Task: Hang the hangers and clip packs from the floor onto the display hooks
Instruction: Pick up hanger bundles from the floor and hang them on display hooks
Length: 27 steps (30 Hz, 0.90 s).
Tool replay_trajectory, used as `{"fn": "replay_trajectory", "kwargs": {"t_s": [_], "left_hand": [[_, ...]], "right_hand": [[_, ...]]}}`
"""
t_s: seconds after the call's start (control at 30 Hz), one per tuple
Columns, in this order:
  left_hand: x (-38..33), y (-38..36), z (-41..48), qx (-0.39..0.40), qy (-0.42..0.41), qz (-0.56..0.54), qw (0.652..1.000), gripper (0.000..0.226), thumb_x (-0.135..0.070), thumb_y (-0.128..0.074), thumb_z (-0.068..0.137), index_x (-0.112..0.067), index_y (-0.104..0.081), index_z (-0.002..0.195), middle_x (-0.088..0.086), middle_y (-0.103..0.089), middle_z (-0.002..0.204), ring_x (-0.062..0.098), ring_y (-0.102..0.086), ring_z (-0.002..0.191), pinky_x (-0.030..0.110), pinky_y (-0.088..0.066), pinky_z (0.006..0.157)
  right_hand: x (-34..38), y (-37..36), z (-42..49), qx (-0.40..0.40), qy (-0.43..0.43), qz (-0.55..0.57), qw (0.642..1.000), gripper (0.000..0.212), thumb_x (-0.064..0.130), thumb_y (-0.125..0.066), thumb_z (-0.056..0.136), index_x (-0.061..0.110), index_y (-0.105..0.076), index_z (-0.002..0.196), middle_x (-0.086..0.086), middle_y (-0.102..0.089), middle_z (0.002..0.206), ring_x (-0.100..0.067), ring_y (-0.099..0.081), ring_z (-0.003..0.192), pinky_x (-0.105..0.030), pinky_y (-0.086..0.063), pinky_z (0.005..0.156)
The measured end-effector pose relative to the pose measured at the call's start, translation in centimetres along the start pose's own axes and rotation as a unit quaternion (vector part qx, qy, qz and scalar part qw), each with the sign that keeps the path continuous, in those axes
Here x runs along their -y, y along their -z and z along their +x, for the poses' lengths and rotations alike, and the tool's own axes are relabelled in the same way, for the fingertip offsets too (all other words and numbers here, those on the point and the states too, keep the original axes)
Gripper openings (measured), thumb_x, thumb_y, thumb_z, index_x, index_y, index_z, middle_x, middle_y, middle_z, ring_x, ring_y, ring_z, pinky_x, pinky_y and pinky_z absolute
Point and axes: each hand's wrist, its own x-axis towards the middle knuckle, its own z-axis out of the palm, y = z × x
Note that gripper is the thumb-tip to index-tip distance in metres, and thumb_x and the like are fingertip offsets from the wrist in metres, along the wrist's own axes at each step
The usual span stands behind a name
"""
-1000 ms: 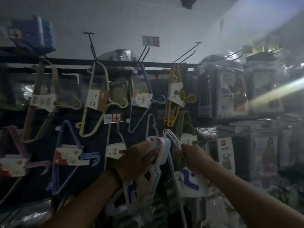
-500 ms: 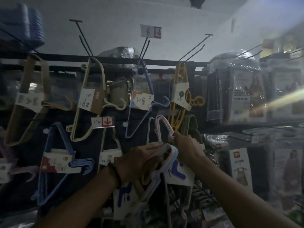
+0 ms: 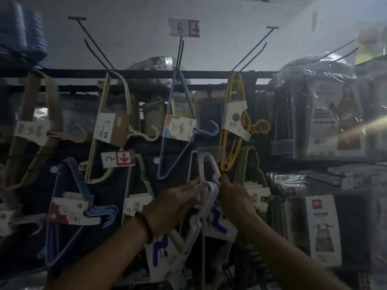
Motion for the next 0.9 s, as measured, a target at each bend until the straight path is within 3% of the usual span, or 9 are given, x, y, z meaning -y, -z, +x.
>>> {"fn": "replay_trajectory", "kwargs": {"t_s": [0.17, 0.27, 0.37, 0.47, 0.63, 0.7, 0.77, 0.83, 0.9], "left_hand": [[0.1, -0.7, 1.3, 0.004, 0.105, -0.057, 0.993, 0.052, -0.024, -0.048, 0.11, -0.032, -0.035, 0.16, -0.013, -0.047, 0.158, 0.002, -0.053, 0.135, 0.025, -0.047, 0.11], [0.8, -0.7, 1.7, -0.039, 0.17, -0.076, 0.982, 0.025, -0.032, -0.046, 0.11, -0.028, -0.066, 0.124, -0.009, -0.07, 0.117, 0.0, -0.067, 0.1, 0.025, -0.055, 0.087], [1.8, -0.9, 1.5, -0.067, 0.229, -0.095, 0.966, 0.037, -0.045, -0.043, 0.109, -0.028, -0.066, 0.086, -0.004, -0.07, 0.077, 0.008, -0.068, 0.065, 0.032, -0.057, 0.063], [2.5, -1.0, 1.2, -0.093, 0.268, -0.136, 0.949, 0.036, -0.038, -0.048, 0.108, -0.026, -0.066, 0.079, 0.001, -0.069, 0.068, 0.014, -0.068, 0.049, 0.028, -0.054, 0.047], [3.1, -1.2, 0.7, -0.139, 0.281, -0.058, 0.948, 0.028, -0.033, -0.051, 0.107, -0.022, -0.066, 0.086, -0.005, -0.068, 0.072, 0.006, -0.065, 0.057, 0.032, -0.054, 0.058], [3.2, -1.3, 0.7, -0.148, 0.287, -0.067, 0.944, 0.028, -0.034, -0.048, 0.108, -0.023, -0.064, 0.088, -0.006, -0.065, 0.071, 0.006, -0.063, 0.056, 0.03, -0.051, 0.056], [3.4, -1.5, 0.8, -0.15, 0.29, -0.057, 0.943, 0.028, -0.034, -0.046, 0.109, -0.026, -0.061, 0.087, -0.007, -0.062, 0.071, 0.005, -0.06, 0.058, 0.024, -0.045, 0.055], [3.7, -1.8, 0.7, -0.158, 0.295, -0.049, 0.941, 0.027, -0.034, -0.044, 0.109, -0.028, -0.058, 0.087, -0.007, -0.059, 0.071, 0.004, -0.057, 0.058, 0.02, -0.038, 0.055], [3.9, -2.2, 0.6, -0.166, 0.302, -0.059, 0.937, 0.027, -0.036, -0.042, 0.11, -0.029, -0.057, 0.088, -0.008, -0.059, 0.072, 0.005, -0.056, 0.06, 0.023, -0.038, 0.056]], "right_hand": [[-0.4, -2.3, 3.5, 0.034, -0.005, 0.05, 0.998, 0.041, 0.016, -0.074, 0.093, 0.021, -0.045, 0.121, -0.001, -0.067, 0.095, -0.022, -0.07, 0.079, -0.039, -0.063, 0.07], [0.4, -3.2, 5.8, 0.02, 0.037, -0.017, 0.999, 0.049, 0.015, -0.081, 0.088, 0.015, -0.05, 0.126, -0.01, -0.066, 0.111, -0.028, -0.07, 0.093, -0.043, -0.063, 0.079], [0.9, -4.3, 8.1, 0.041, 0.025, 0.011, 0.999, 0.032, 0.029, -0.061, 0.103, 0.012, -0.054, 0.129, -0.012, -0.063, 0.121, -0.03, -0.066, 0.106, -0.045, -0.06, 0.087], [1.3, -5.5, 10.4, 0.054, 0.01, -0.014, 0.998, 0.032, 0.033, -0.052, 0.107, 0.012, -0.053, 0.132, -0.01, -0.064, 0.126, -0.028, -0.067, 0.11, -0.043, -0.06, 0.089], [0.7, -6.9, 12.5, 0.142, 0.049, -0.046, 0.988, 0.047, 0.018, -0.056, 0.105, 0.013, -0.045, 0.15, -0.014, -0.05, 0.151, -0.034, -0.055, 0.132, -0.045, -0.05, 0.105], [0.5, -6.3, 12.6, 0.182, 0.08, -0.058, 0.978, 0.057, 0.011, -0.055, 0.104, 0.016, -0.038, 0.158, -0.017, -0.042, 0.157, -0.036, -0.049, 0.138, -0.045, -0.046, 0.111], [0.8, -4.7, 11.9, 0.154, 0.069, -0.024, 0.985, 0.044, 0.011, -0.051, 0.105, 0.013, -0.049, 0.149, -0.02, -0.055, 0.142, -0.039, -0.058, 0.125, -0.047, -0.053, 0.102], [1.3, -3.0, 10.3, 0.084, 0.039, 0.039, 0.995, 0.028, 0.018, -0.045, 0.105, 0.008, -0.063, 0.125, -0.021, -0.067, 0.117, -0.042, -0.066, 0.105, -0.051, -0.056, 0.089], [1.9, -1.0, 7.5, 0.087, 0.014, 0.18, 0.98, 0.036, 0.036, -0.045, 0.1, 0.009, -0.067, 0.108, -0.02, -0.069, 0.105, -0.042, -0.066, 0.096, -0.057, -0.057, 0.087]]}}
